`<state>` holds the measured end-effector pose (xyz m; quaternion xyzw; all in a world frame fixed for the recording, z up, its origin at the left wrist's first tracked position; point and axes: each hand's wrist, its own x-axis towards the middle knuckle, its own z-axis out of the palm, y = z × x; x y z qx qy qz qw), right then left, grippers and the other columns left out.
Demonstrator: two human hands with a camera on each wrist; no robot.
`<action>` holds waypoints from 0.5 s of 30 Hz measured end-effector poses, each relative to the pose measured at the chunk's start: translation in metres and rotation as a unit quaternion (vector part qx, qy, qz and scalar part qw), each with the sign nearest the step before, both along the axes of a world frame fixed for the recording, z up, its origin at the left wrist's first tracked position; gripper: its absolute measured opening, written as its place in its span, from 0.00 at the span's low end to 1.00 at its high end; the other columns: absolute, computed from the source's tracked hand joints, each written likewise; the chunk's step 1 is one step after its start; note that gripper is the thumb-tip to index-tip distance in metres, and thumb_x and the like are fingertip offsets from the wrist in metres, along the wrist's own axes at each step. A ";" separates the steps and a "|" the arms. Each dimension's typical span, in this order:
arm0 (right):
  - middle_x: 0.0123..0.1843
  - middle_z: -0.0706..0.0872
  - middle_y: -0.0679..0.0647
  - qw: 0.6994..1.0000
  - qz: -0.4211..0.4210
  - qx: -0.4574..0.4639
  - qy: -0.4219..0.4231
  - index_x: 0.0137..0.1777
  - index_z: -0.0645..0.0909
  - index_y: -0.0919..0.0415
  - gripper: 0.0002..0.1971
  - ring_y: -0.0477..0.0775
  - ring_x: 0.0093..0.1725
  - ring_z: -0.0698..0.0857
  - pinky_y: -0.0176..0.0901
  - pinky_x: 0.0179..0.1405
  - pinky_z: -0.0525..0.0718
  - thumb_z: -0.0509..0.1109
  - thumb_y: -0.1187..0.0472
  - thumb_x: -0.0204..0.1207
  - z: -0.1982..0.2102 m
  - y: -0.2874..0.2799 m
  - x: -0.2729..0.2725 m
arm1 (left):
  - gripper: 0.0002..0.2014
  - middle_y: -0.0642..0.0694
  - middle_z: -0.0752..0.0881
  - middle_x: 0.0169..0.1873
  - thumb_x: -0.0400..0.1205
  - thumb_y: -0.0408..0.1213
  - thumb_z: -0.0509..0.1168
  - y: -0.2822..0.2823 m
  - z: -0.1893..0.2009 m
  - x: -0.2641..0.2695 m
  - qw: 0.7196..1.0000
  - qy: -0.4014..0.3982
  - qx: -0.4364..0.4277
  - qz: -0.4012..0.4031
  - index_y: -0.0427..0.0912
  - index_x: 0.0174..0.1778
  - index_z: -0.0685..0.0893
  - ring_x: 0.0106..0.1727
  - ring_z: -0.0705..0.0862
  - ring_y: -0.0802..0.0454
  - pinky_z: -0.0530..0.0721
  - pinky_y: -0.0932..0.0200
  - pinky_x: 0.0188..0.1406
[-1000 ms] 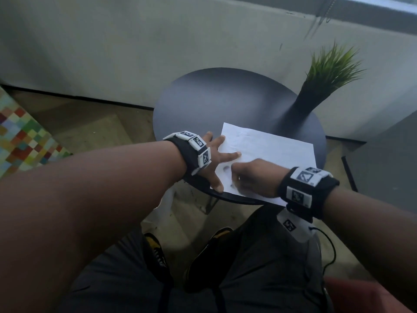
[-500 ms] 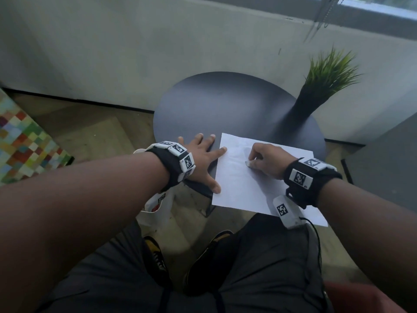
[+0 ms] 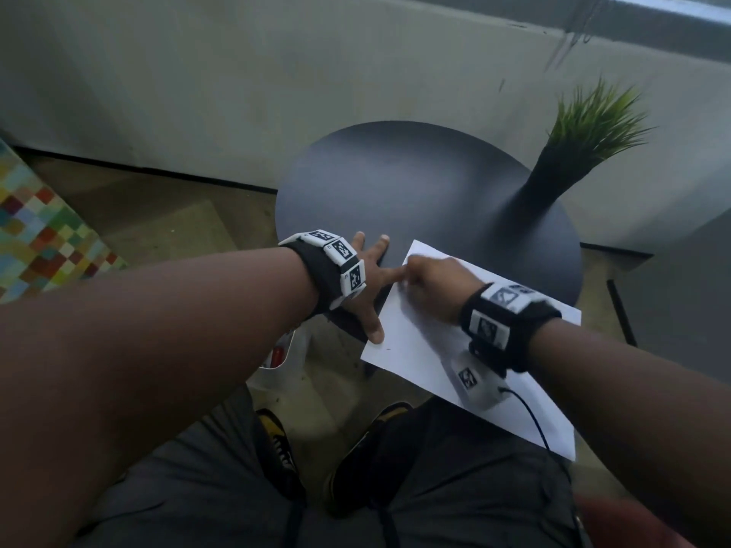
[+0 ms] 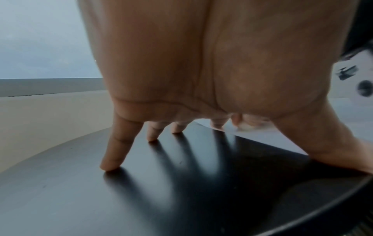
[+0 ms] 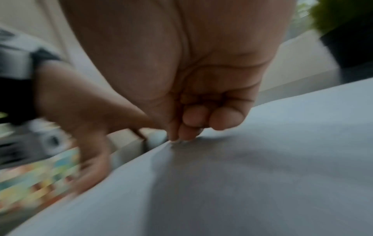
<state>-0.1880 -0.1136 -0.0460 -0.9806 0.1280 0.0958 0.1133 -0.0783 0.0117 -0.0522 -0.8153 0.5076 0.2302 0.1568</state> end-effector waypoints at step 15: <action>0.45 0.87 0.54 1.000 0.012 0.013 0.026 0.47 0.79 0.52 0.05 0.61 0.46 0.84 0.49 0.49 0.84 0.64 0.54 0.76 0.005 -0.017 -0.016 | 0.67 0.38 0.36 0.87 0.57 0.76 0.75 -0.003 -0.002 0.001 1.000 -0.023 0.003 -0.010 0.72 0.84 0.37 0.84 0.42 0.21 0.59 0.19 0.75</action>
